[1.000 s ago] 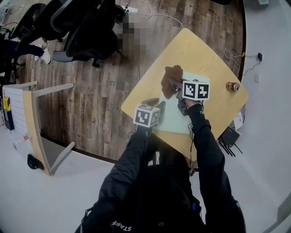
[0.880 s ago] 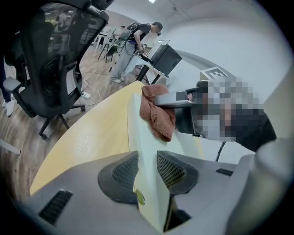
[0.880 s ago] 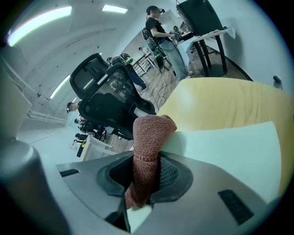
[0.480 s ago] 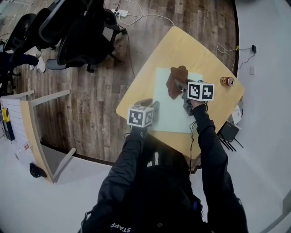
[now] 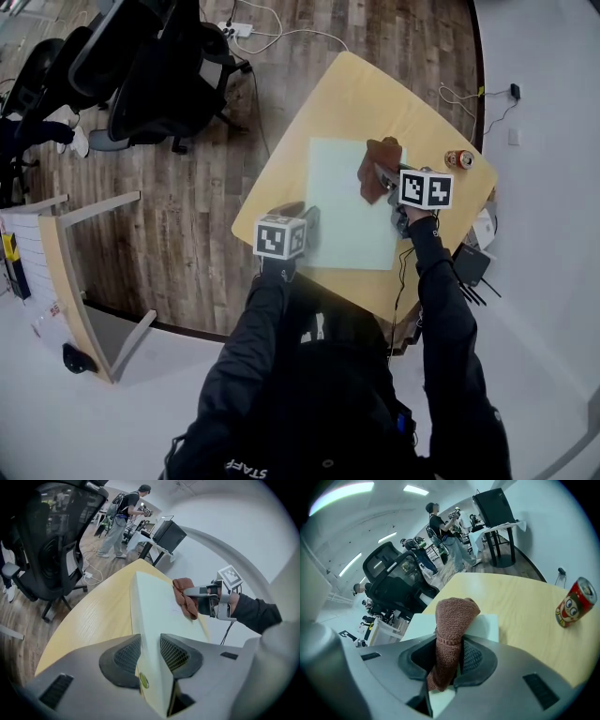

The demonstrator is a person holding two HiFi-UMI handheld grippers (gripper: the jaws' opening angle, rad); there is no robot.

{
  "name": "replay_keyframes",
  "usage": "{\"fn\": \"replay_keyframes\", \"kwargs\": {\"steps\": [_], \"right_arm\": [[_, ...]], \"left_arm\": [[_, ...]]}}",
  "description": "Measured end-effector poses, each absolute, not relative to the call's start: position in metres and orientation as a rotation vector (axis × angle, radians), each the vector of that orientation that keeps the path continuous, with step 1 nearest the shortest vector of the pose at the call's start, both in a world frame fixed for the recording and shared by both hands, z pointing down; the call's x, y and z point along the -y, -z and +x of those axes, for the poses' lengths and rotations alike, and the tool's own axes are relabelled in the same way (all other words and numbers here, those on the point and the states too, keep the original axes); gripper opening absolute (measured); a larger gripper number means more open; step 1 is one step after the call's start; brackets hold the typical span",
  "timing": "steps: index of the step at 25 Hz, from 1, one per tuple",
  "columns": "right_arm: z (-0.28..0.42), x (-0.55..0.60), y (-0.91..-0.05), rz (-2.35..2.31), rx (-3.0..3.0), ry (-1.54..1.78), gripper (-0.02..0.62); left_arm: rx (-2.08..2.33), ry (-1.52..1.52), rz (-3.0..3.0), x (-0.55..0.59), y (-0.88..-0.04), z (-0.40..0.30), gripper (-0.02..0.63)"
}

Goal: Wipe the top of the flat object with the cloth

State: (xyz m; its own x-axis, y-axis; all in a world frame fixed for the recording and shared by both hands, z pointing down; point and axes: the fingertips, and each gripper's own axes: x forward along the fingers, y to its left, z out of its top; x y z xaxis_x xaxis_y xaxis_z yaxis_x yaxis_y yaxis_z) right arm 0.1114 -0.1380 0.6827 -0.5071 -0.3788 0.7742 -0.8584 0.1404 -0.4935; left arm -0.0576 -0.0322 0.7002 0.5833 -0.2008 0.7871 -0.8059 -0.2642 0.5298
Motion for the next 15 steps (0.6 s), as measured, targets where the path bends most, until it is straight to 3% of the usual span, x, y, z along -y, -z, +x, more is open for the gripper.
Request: {"fn": "replay_keyframes", "kwargs": {"steps": [10,15], "right_arm": [[0.166,0.126,-0.679,1.287,1.880,-1.289,0.115],[0.132,0.122,-0.636,1.244,2.067,-1.358,0.106]], "left_arm": [[0.834,-0.728,1.777,0.033,-0.699,-0.057,0.146],[0.840,-0.731,1.776,0.033,-0.698,-0.056,0.146]]}}
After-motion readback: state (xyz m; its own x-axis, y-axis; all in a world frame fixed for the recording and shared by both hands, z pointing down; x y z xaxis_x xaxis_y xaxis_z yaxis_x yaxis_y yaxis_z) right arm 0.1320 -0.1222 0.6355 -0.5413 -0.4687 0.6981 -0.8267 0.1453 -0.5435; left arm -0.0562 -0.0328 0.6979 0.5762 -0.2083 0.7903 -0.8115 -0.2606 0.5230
